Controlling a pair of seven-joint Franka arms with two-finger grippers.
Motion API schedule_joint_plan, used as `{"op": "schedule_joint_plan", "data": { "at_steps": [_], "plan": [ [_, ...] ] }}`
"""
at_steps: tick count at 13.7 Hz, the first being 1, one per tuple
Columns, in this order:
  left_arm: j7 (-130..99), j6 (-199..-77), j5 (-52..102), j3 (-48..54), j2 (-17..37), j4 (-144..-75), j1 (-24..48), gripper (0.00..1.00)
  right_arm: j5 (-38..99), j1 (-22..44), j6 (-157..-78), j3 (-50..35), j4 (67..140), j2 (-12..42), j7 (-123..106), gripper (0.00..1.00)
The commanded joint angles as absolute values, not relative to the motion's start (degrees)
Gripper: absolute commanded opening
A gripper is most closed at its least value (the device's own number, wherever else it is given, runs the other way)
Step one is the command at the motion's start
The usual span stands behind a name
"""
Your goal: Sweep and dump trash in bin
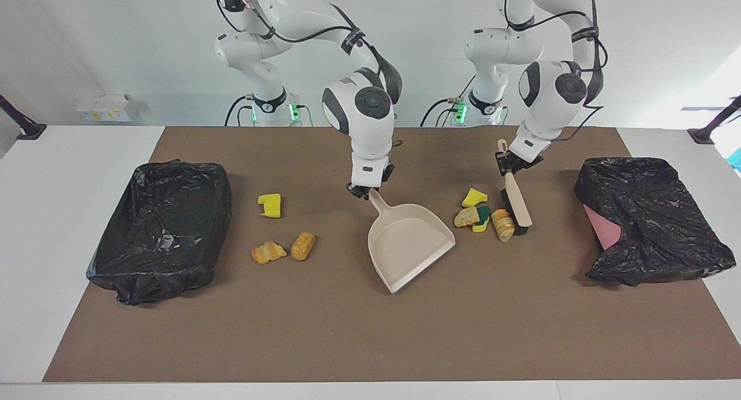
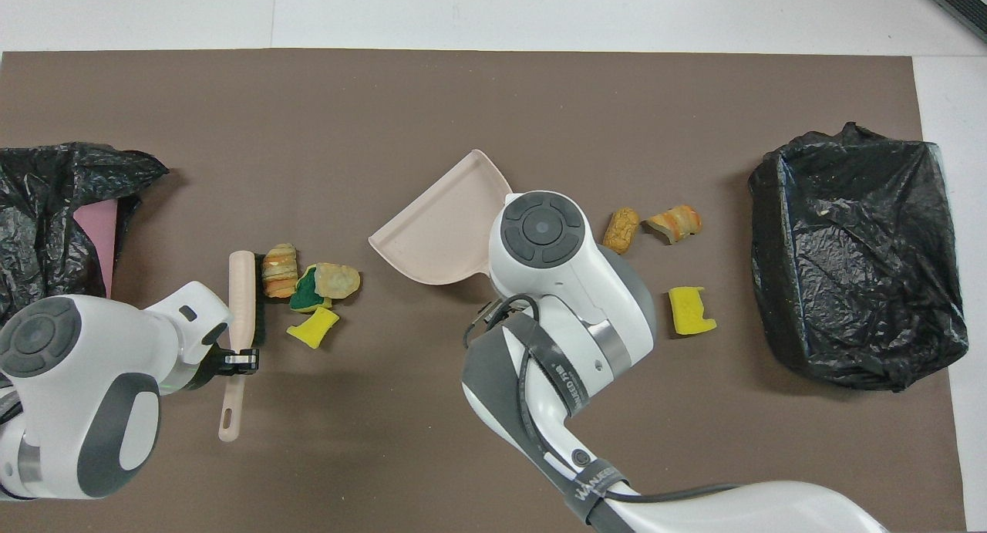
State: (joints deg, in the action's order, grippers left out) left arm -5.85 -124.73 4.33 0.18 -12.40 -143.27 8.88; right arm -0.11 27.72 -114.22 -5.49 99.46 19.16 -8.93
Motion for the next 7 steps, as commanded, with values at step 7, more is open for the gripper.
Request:
{"op": "schedule_joint_plan", "data": {
  "at_steps": [7],
  "plan": [
    [-7.9, -127.3, 6.4, -0.5, -11.6, -144.0, 14.5, 0.0, -5.8, 21.4, -117.7, -6.1, 104.3, 18.1, -45.3, 0.0]
  ]
}}
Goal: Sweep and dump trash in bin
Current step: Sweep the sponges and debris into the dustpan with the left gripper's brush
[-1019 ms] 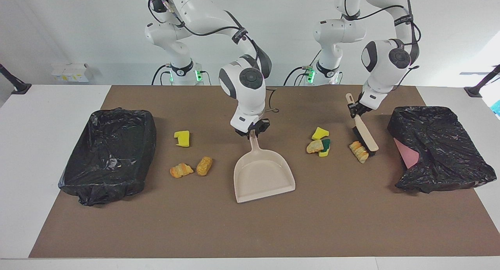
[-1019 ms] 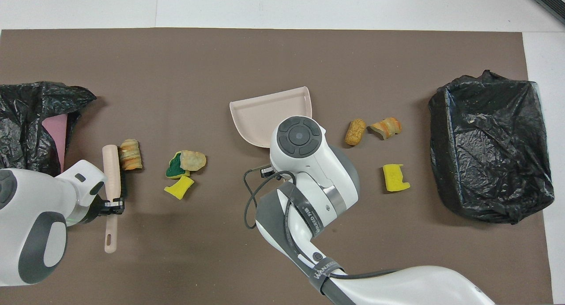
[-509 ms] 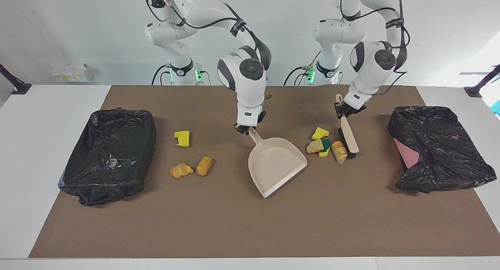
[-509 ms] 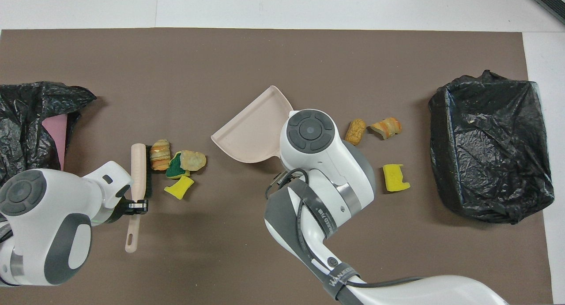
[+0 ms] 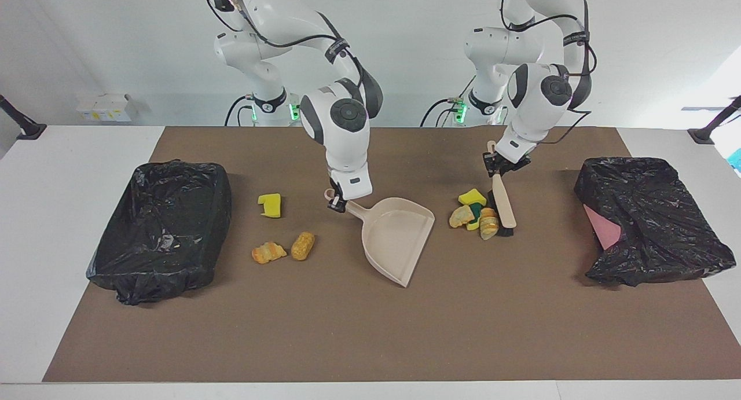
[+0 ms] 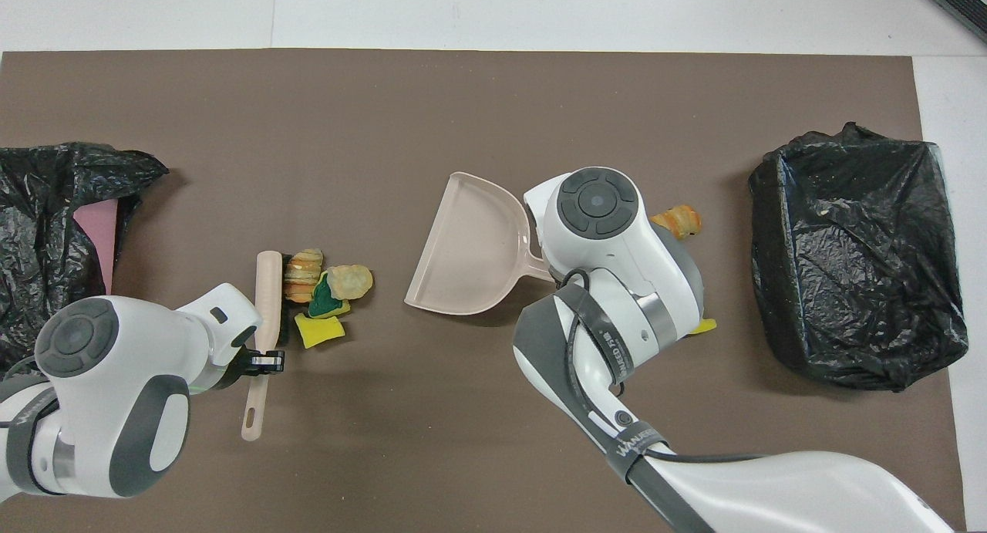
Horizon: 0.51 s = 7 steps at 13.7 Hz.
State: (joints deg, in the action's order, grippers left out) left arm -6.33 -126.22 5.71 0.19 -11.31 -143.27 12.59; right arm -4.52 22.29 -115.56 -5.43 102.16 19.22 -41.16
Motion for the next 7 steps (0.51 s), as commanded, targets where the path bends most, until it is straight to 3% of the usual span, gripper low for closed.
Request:
{"op": "schedule_joint_plan", "data": {
  "at_steps": [1, 7],
  "plan": [
    [-9.9, -127.3, 6.4, -0.5, -11.7, -144.0, 15.9, 0.0, -6.6, 21.4, -118.7, -6.2, 104.4, 18.5, -45.5, 0.0],
    [-27.7, -127.8, 6.4, -0.5, -12.2, -144.5, 20.1, 0.0, -9.9, 21.8, -118.7, -6.2, 106.5, 17.9, -53.2, 0.0]
  ]
}}
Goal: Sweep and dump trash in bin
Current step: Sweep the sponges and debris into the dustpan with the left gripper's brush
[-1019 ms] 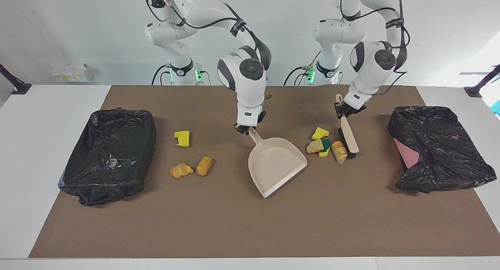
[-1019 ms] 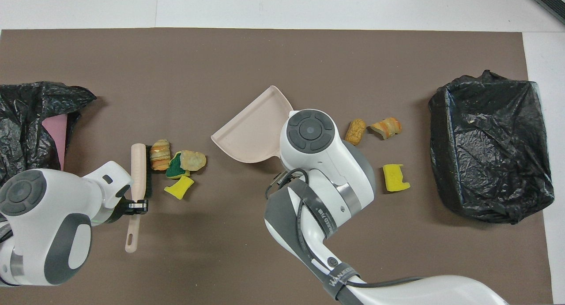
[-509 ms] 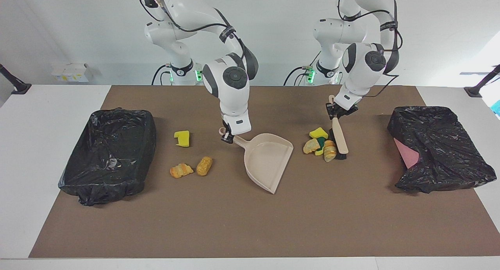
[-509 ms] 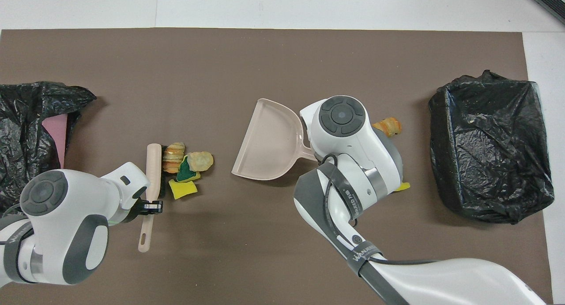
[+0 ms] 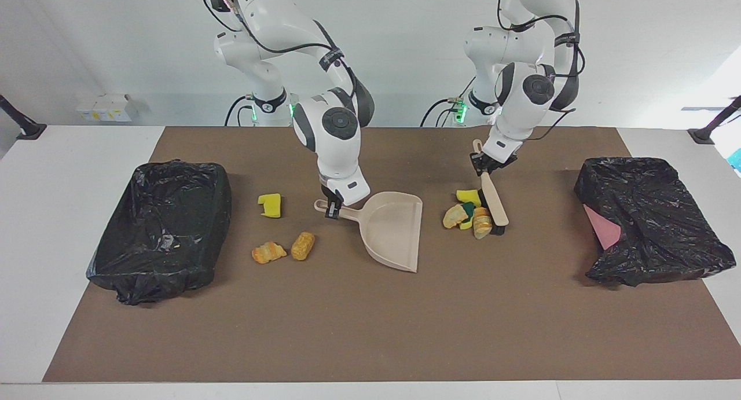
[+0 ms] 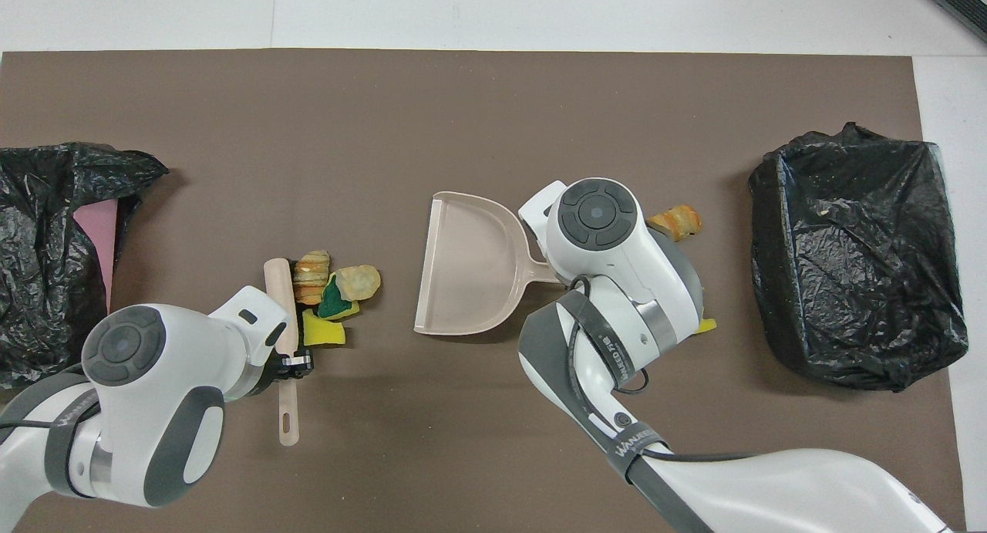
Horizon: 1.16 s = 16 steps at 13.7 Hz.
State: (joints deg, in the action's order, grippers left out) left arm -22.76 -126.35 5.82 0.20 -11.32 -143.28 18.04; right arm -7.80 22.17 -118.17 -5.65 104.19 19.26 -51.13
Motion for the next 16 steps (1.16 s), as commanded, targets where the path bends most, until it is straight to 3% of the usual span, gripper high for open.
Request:
{"op": "schedule_joint_plan", "data": {
  "at_steps": [1, 7, 11, 14, 16],
  "plan": [
    [-29.0, -128.1, 6.4, -0.4, -12.1, -144.5, 20.4, 0.0, -10.6, 22.0, -118.3, -6.2, 106.5, 17.8, -53.3, 0.0],
    [-29.4, -131.8, 10.5, -0.4, -9.4, -143.4, 22.8, 0.0, -10.9, 22.3, -116.4, -6.2, 106.6, 17.3, -54.4, 0.0],
    [-29.3, -137.3, 17.9, -0.1, -4.8, -140.3, 28.9, 0.0, -10.9, 22.3, -115.1, -6.2, 106.6, 17.1, -54.4, 0.0],
    [-29.1, -140.4, 22.1, 1.0, 0.9, -134.7, 32.6, 0.0, -10.9, 22.3, -115.0, -6.2, 107.0, 16.9, -54.2, 0.0],
    [-28.9, -140.8, 24.8, 1.1, 2.0, -131.6, 36.0, 0.0, -10.9, 22.3, -115.0, -6.2, 107.1, 16.9, -54.1, 0.0]
  ]
}}
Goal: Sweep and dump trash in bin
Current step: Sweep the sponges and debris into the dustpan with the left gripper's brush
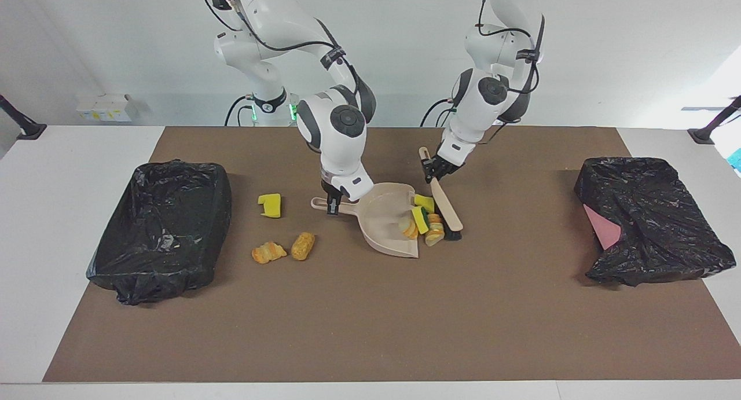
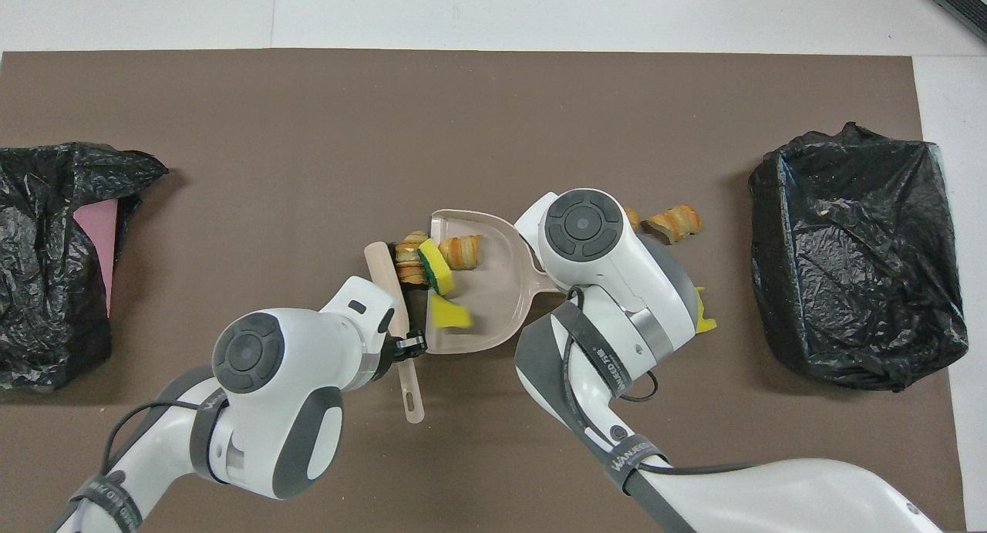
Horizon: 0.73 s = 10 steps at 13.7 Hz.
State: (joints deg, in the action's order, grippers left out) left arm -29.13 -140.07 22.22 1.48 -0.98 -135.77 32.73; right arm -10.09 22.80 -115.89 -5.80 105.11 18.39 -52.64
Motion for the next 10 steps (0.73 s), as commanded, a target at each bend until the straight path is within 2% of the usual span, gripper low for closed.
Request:
{"op": "schedule_joint_plan", "data": {
  "at_steps": [1, 3, 7, 10],
  "plan": [
    [-28.9, -140.9, 25.8, 1.3, 2.7, -130.4, 37.1, 0.0, -10.9, 22.3, -115.0, -6.2, 107.1, 16.9, -54.1, 0.0],
    [-29.0, -141.4, 29.4, 3.5, 3.1, -128.5, 37.8, 0.0, -10.9, 22.3, -114.7, -6.2, 107.1, 16.9, -54.1, 0.0],
    [-28.7, -141.6, 28.3, 3.7, 2.6, -129.0, 36.9, 0.0, -10.9, 22.3, -114.6, -6.2, 107.1, 16.9, -53.6, 0.0],
    [-28.0, -139.8, 25.4, 3.5, 0.7, -129.5, 33.1, 0.0, -10.8, 22.1, -115.1, -6.2, 106.5, 16.9, -52.1, 0.0]
  ]
}}
